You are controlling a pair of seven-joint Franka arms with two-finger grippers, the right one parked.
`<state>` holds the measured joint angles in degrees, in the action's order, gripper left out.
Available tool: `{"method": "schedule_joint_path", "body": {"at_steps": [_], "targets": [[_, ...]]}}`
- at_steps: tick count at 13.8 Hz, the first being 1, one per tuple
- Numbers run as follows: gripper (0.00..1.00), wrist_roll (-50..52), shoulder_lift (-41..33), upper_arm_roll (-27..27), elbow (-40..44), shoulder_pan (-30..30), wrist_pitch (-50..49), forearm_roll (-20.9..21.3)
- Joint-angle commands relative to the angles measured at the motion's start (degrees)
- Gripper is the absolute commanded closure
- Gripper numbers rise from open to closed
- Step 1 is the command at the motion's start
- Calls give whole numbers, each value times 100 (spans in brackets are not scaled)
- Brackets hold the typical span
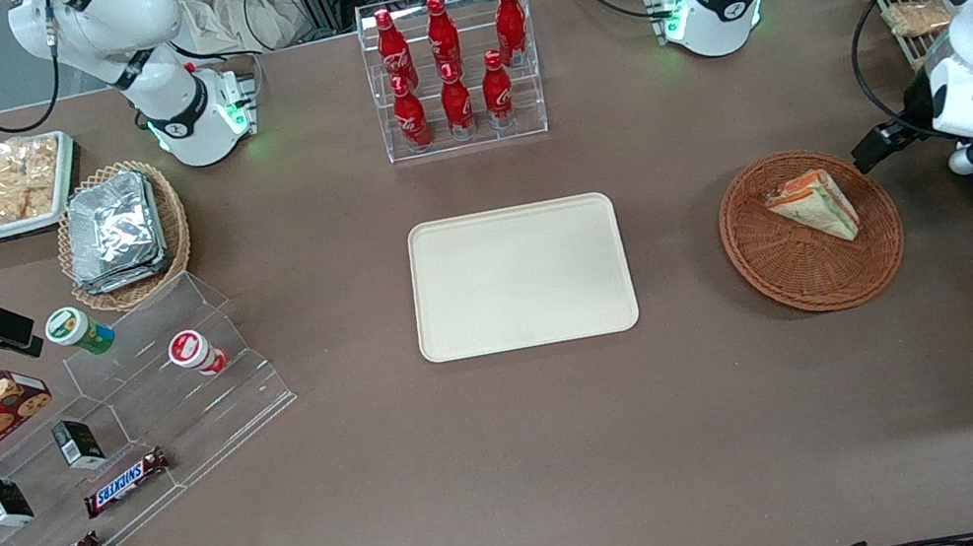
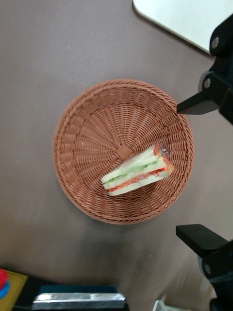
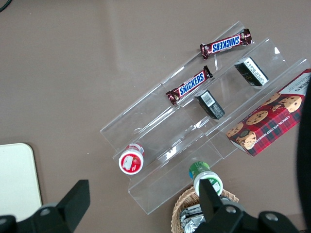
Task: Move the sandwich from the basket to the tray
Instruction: 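Lower the left gripper over the wrapped sandwich in the wicker basket, then close the left gripper on the sandwich's crust edge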
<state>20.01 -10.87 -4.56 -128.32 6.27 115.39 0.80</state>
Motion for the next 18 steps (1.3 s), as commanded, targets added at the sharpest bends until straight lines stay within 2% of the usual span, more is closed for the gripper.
{"method": "schedule_joint_path", "body": {"at_steps": [1,9,15,18], "targets": [[0,511,-328,-27,-710,23,562,51],[0,794,-284,-36,-2082,32,2302,43],[0,803,172,-28,-2452,225,3164,34],[0,1162,480,-27,-2470,225,3525,34]]}}
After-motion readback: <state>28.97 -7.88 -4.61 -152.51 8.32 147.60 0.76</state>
